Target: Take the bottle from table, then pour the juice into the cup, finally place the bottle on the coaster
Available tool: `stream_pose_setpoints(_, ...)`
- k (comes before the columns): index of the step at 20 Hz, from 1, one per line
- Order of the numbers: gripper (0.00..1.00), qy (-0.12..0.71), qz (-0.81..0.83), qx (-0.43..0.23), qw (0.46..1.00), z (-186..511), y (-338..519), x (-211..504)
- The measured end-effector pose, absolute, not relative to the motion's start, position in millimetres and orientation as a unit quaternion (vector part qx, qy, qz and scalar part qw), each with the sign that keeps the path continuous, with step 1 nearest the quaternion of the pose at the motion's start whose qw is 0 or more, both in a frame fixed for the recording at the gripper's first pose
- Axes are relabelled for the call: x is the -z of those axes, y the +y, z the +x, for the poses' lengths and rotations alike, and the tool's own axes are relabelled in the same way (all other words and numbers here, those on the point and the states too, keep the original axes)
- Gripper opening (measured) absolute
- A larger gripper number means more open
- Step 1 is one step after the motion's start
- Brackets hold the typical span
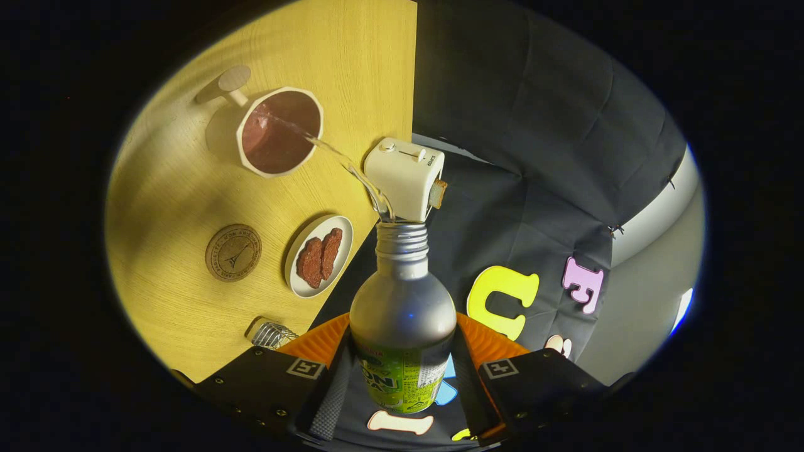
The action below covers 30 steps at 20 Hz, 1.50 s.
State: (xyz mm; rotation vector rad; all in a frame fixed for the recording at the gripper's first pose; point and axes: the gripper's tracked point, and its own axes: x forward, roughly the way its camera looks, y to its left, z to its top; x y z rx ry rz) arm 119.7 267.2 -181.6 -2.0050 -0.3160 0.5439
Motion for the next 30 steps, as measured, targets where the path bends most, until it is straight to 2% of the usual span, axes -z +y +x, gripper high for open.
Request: stream_pose_setpoints(30, 0.76, -0.153, -0.859, -0.239, 0.426, 116, 283, 185)
